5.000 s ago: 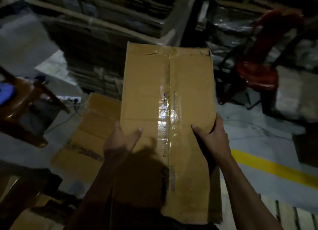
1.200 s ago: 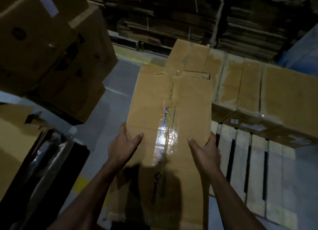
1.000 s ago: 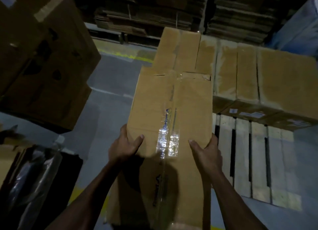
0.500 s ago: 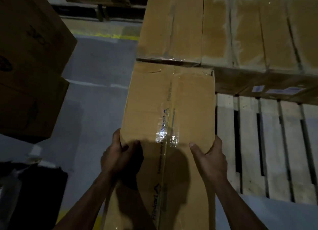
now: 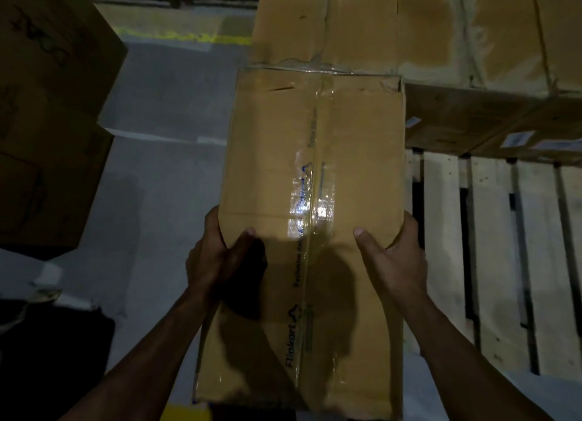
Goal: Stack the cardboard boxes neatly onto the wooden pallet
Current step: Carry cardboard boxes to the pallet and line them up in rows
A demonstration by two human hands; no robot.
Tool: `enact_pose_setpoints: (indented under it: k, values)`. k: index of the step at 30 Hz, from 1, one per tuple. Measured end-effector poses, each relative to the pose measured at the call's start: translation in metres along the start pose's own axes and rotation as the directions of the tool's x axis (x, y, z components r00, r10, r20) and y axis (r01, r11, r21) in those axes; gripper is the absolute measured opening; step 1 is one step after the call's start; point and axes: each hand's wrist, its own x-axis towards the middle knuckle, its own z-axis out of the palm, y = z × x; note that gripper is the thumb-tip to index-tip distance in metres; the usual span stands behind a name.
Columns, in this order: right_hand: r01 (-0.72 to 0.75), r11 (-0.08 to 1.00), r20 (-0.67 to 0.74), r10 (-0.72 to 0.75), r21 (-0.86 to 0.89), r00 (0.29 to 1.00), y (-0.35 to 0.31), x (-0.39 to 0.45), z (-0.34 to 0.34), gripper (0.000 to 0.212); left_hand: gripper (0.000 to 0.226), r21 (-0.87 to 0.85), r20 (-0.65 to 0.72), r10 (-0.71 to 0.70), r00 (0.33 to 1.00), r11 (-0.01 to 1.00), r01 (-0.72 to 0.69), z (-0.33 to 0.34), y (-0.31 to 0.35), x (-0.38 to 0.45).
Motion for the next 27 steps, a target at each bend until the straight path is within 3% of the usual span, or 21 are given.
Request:
enact_pose_setpoints:
  k: [11, 17, 27]
  values:
    - [-0.010, 1.000, -0.037, 0.009, -0.010, 0.999, -0.003, 0.028, 0.009, 0.080, 0.082, 0.044, 0.025, 0.039, 0.999, 0.998, -0.040, 0.005, 0.008, 0.031]
    - [-0.026, 0.998, -0.031, 0.024, -0.051, 0.999, -0.006, 0.033, 0.013, 0.083, 0.068, 0.056, 0.010, 0.031, 0.999, 0.998, -0.031, 0.007, 0.010, 0.041]
    - [-0.039, 0.998, 0.012, 0.040, -0.046, 0.999, -0.005, 0.041, 0.014, 0.091, 0.068, -0.019, 0.066, 0.093, 0.993, 0.996, -0.092, 0.013, 0.004, 0.050]
